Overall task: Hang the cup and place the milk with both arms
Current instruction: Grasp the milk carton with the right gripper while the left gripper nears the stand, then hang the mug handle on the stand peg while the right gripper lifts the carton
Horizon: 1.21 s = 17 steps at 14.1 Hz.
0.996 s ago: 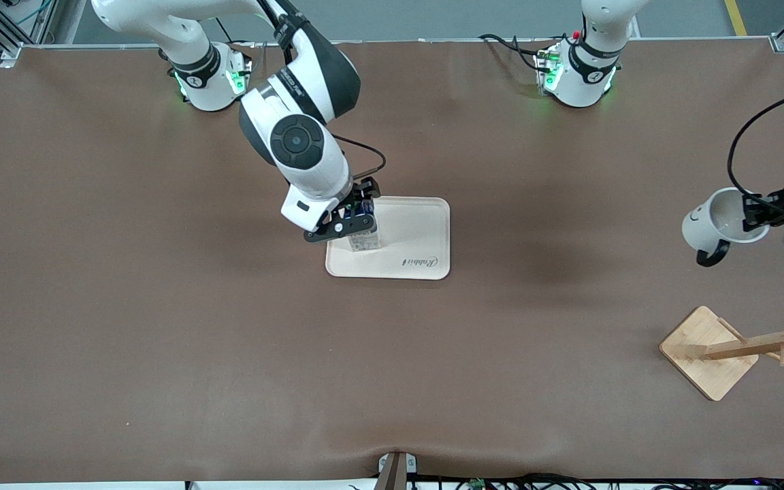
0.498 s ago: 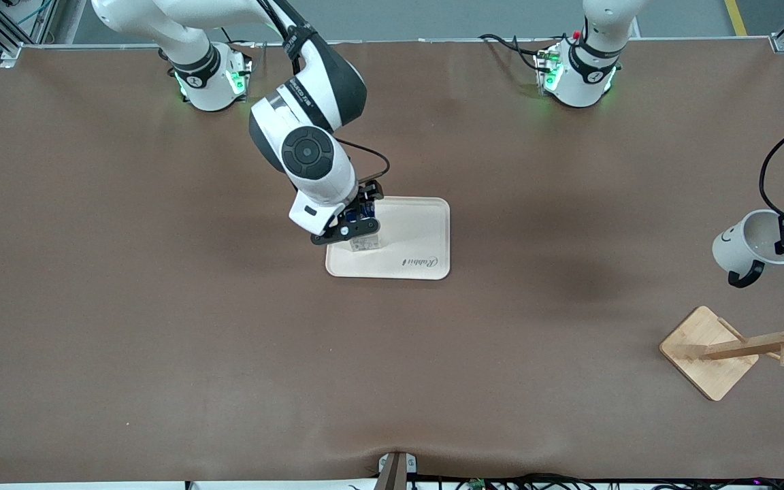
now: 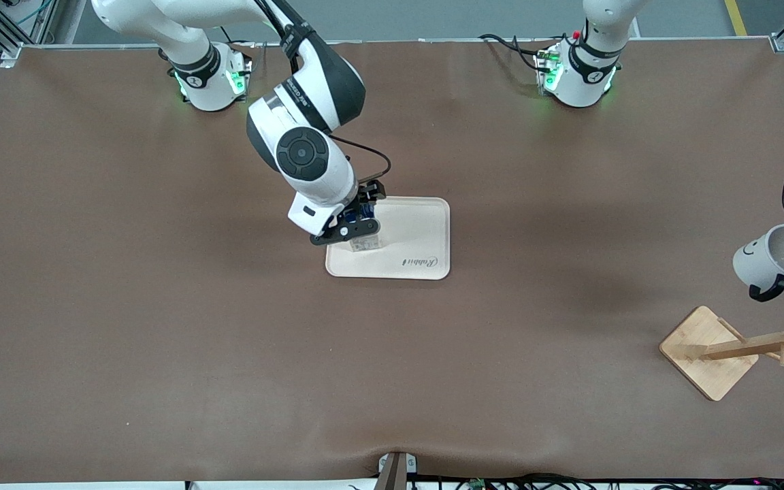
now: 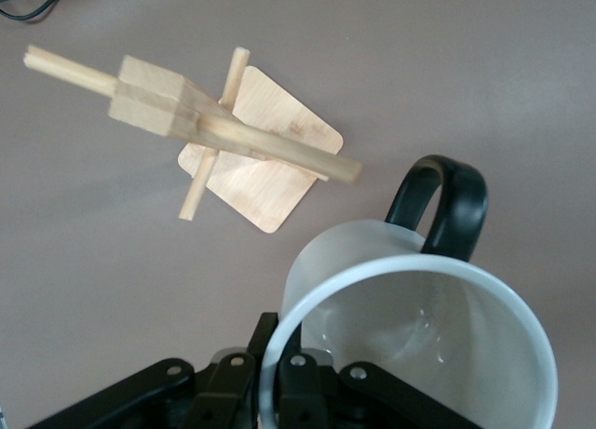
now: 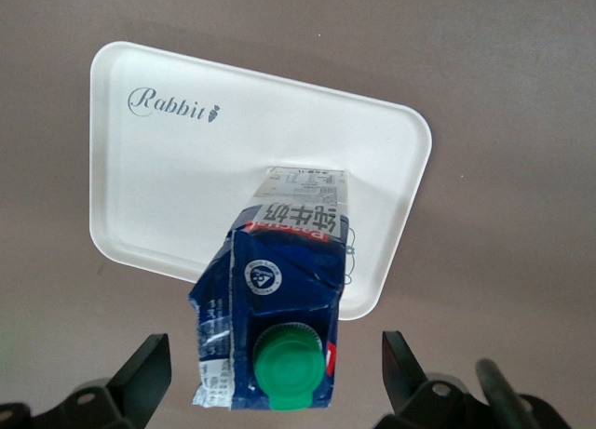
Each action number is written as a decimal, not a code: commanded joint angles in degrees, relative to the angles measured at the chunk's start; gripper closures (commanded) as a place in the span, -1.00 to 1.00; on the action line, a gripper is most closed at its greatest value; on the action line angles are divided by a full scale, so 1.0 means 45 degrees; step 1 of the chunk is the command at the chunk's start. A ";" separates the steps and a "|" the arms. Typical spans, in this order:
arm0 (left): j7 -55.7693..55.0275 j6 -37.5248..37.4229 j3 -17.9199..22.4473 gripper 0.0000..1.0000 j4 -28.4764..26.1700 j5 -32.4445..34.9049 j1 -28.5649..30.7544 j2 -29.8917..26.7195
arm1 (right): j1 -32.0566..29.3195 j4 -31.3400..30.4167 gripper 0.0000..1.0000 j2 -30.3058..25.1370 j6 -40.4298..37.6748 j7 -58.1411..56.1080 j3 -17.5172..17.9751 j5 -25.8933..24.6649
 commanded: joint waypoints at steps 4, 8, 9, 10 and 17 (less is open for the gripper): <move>0.0417 0.0290 0.0131 1.00 0.1171 0.0374 -0.0049 0.0929 | 0.0499 0.0200 -1.00 0.0569 -0.0012 0.0197 -0.0079 0.0094; 0.0711 0.1014 0.0306 1.00 0.1190 0.0375 -0.0049 0.1203 | 0.0714 0.0199 -1.00 0.0843 0.0202 0.0256 -0.0099 -0.0275; 0.0731 0.1054 0.0384 1.00 0.1210 0.0375 -0.0049 0.1281 | 0.0714 0.0219 -0.70 0.0843 0.0164 0.0256 -0.0080 -0.0819; 0.0924 0.1055 0.0501 1.00 0.1287 0.0375 -0.0068 0.1301 | 0.0695 0.0238 -0.05 0.0824 0.0067 0.0236 -0.0099 -0.1540; 0.1084 0.1465 0.0599 0.65 0.1308 0.0239 -0.0126 0.1555 | 0.0461 0.1739 1.00 0.0726 -0.2372 0.1483 -0.0118 -0.2133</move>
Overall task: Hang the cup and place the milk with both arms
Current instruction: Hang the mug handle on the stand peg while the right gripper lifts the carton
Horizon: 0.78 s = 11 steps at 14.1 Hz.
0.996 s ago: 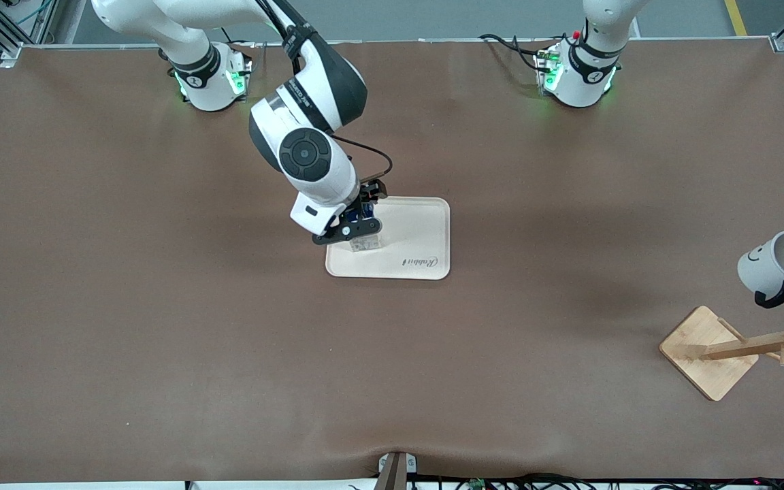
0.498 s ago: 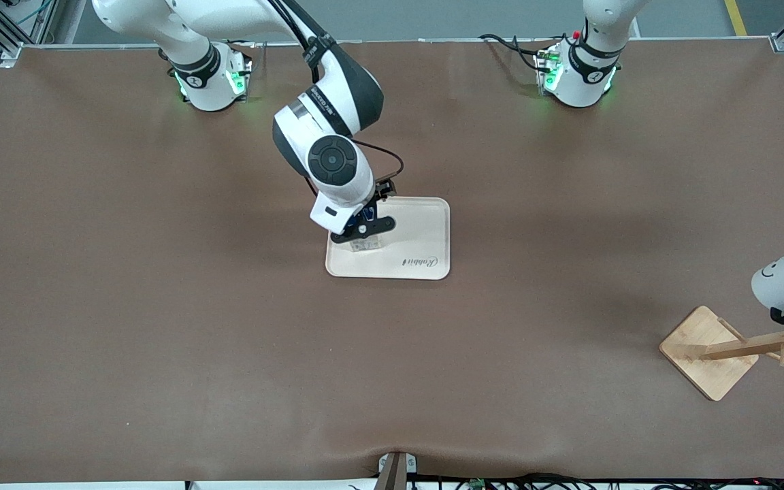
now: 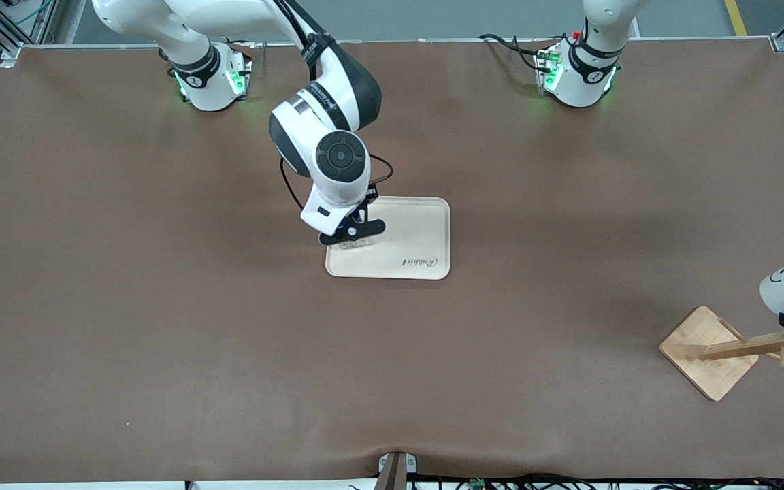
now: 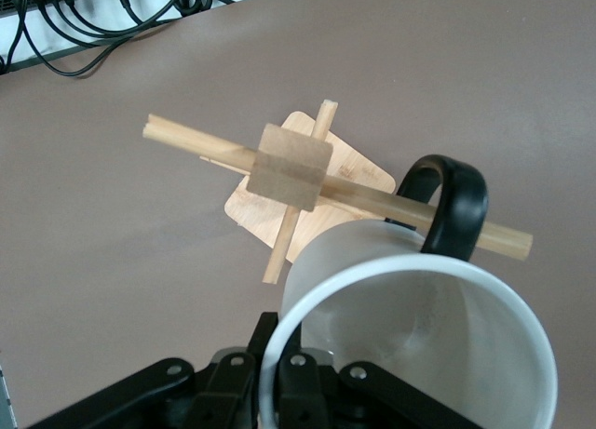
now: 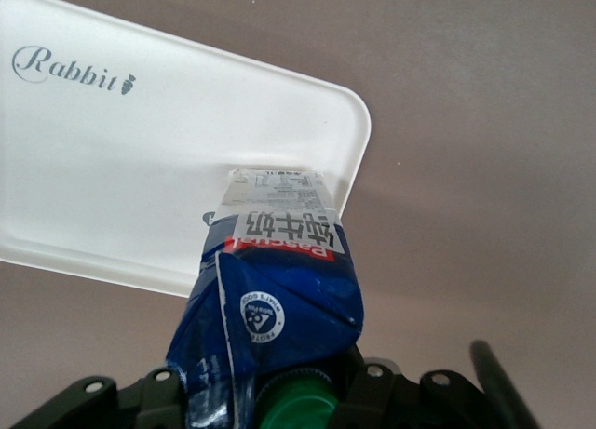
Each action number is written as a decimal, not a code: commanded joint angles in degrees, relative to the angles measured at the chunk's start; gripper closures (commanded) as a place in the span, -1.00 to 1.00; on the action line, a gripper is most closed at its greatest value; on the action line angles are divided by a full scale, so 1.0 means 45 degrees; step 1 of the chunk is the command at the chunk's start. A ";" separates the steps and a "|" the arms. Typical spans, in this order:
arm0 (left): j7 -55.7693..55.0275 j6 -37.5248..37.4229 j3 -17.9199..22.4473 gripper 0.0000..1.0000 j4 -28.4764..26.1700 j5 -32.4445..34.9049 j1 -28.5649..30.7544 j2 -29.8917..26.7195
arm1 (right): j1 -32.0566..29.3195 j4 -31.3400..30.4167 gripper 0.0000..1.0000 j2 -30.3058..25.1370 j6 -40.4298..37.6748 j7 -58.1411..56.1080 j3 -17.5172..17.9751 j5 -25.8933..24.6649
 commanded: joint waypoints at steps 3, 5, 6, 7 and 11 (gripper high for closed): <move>-0.1321 0.0029 -0.0051 -1.00 0.0253 0.0099 -0.0152 0.0048 | -0.0548 0.1845 1.00 -0.0118 -0.1870 0.1298 0.0059 -0.0154; -0.1441 -0.0049 -0.0148 -1.00 0.0214 0.0060 -0.0210 -0.0050 | -0.1210 0.1926 1.00 -0.0487 -0.1951 0.2329 0.0058 -0.0154; -0.1712 -0.0204 -0.0245 -1.00 0.0214 0.0060 -0.0230 -0.0128 | -0.1639 0.1926 1.00 -0.0857 -0.2009 0.2490 0.0039 -0.0193; -0.2179 -0.0515 -0.0498 -1.00 0.0175 0.0060 -0.0307 -0.0341 | -0.2282 0.1888 1.00 -0.1132 -0.2106 0.2279 0.0058 -0.0174; -0.4968 -0.2427 -0.1669 -1.00 0.0175 0.0060 -0.0308 -0.1142 | -0.4898 0.1848 1.00 -0.1778 -0.3434 0.0775 0.0059 -0.0154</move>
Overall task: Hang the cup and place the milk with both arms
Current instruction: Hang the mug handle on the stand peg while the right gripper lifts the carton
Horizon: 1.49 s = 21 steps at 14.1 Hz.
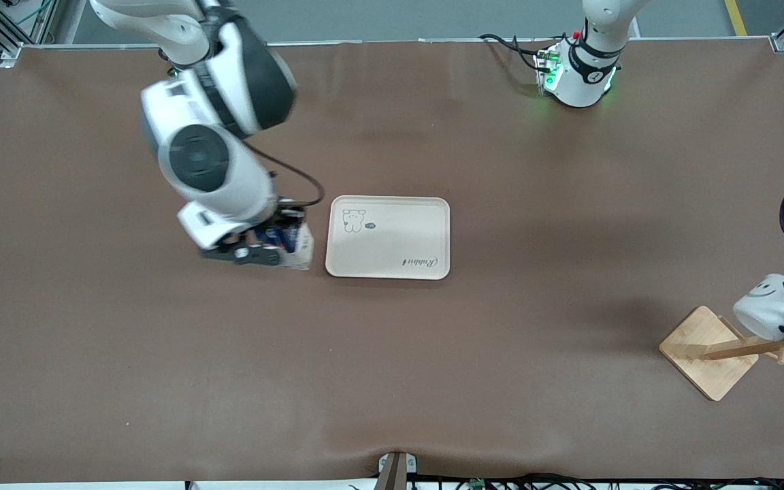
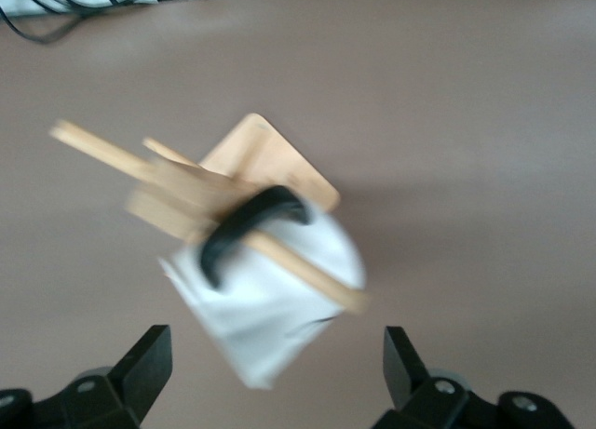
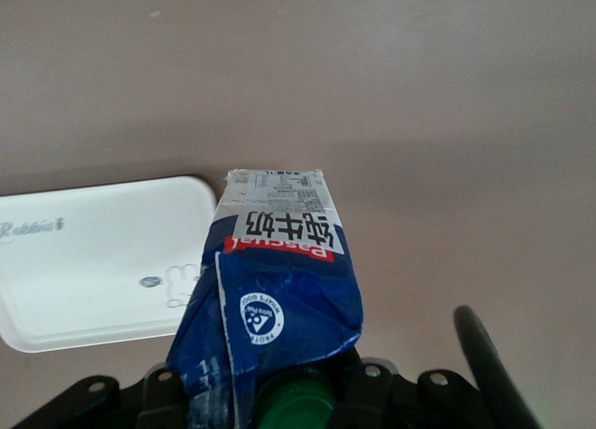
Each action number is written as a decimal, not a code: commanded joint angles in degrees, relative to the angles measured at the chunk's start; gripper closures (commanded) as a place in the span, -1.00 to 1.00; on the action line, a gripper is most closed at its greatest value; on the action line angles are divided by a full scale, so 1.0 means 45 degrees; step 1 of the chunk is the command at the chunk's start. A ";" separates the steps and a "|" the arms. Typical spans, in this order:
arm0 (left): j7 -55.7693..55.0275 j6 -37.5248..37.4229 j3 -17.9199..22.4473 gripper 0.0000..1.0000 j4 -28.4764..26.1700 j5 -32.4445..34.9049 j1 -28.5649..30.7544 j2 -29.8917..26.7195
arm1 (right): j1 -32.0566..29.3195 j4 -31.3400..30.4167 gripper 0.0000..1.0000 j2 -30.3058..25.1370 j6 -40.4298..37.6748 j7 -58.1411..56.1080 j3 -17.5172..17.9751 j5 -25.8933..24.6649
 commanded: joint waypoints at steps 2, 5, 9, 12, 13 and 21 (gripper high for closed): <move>-0.2567 -0.1767 -0.1000 -1.00 -0.0089 0.0060 0.0000 -0.1061 | -0.2591 -0.0209 1.00 -0.0540 -0.0418 -0.1708 0.0277 -0.0041; -0.4112 -0.2335 -0.1626 -1.00 -0.0245 0.0060 0.0000 -0.1550 | -0.4486 -0.0870 1.00 -0.0579 -0.0069 -0.4696 0.0276 -0.0158; -0.5073 -0.3039 -0.2116 -1.00 -0.0187 0.0080 0.0000 -0.1980 | -0.5701 -0.2586 1.00 -0.1299 0.1394 -0.6089 0.0257 -0.0313; -0.4917 -0.3176 -0.2116 -1.00 -0.0089 0.0158 0.0038 -0.2039 | -0.6444 -0.4889 1.00 -0.2198 0.3267 -0.7493 0.0257 -0.0568; -0.4917 -0.3235 -0.2135 -1.00 -0.0089 0.0119 0.0039 -0.2039 | -0.6542 -0.5380 1.00 -0.2374 0.3486 -0.7614 0.0257 -0.0626; -0.4897 -0.3840 -0.2020 -1.00 0.0028 0.0021 -0.0368 -0.3326 | -0.7012 -0.9089 1.00 -0.3644 0.6021 -0.8025 0.0257 -0.2013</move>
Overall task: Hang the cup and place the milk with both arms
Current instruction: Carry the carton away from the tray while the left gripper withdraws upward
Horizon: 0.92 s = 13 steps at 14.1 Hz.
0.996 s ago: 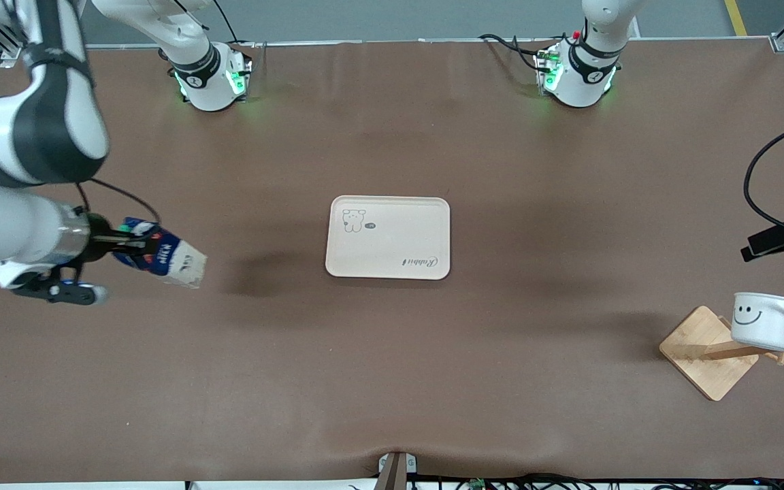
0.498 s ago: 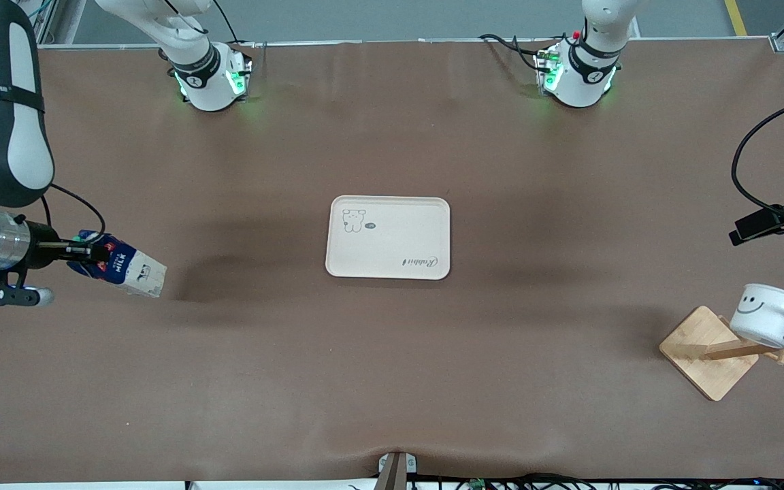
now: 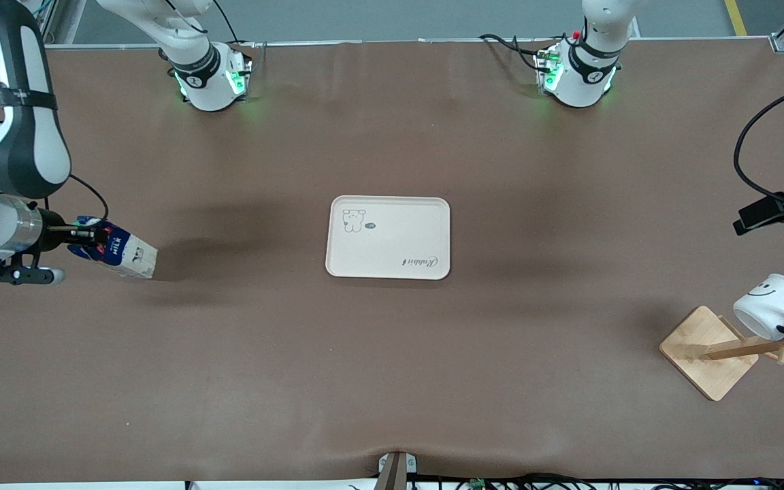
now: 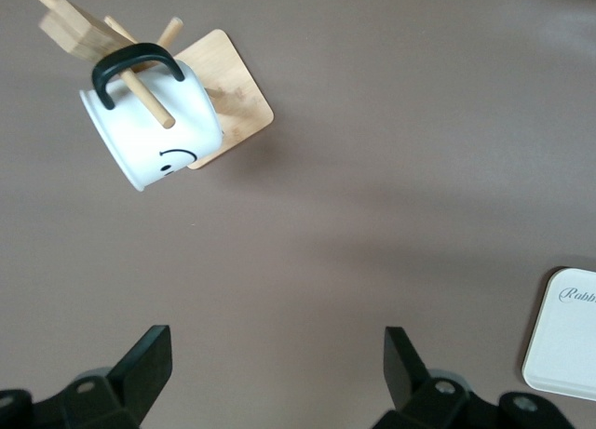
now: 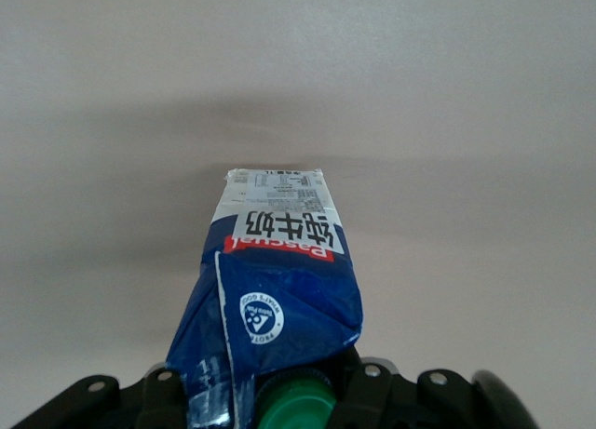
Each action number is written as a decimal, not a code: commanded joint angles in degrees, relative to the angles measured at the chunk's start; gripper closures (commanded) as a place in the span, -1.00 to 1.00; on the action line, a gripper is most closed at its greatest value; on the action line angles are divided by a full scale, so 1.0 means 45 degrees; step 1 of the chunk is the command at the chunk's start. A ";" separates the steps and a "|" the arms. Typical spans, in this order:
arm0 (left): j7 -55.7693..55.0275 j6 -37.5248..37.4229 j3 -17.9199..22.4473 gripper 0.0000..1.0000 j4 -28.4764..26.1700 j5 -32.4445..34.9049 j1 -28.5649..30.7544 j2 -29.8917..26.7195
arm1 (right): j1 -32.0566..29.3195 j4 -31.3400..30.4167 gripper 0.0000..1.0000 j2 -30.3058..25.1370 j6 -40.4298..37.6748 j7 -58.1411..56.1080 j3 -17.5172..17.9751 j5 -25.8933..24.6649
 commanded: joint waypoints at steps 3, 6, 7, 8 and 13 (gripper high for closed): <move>0.0045 -0.1278 0.2365 -1.00 -0.0107 -0.0037 -0.2578 -0.1318 | -0.0318 -0.3453 1.00 -0.1667 0.2212 -0.0185 0.0324 -0.0365; 0.0492 -0.1766 0.5181 -1.00 -0.0263 -0.1243 -0.4808 -0.1943 | -0.0357 -0.4023 1.00 -0.1727 0.2548 -0.0166 0.0324 -0.0365; 0.0766 -0.1923 0.5884 -1.00 -0.0283 -0.1364 -0.5510 -0.2080 | -0.0395 -0.4044 1.00 -0.1708 0.2606 -0.0166 0.0324 -0.0365; 0.0788 -0.2099 0.6646 -1.00 -0.0399 -0.1365 -0.6329 -0.2236 | -0.0396 -0.4044 1.00 -0.1688 0.2606 -0.0166 0.0324 -0.0365; 0.1940 -0.2043 0.8897 -1.00 -0.1627 -0.1541 -0.8541 -0.3270 | -0.0396 -0.4044 -1.00 -0.1610 0.2489 -0.0166 0.0343 -0.0365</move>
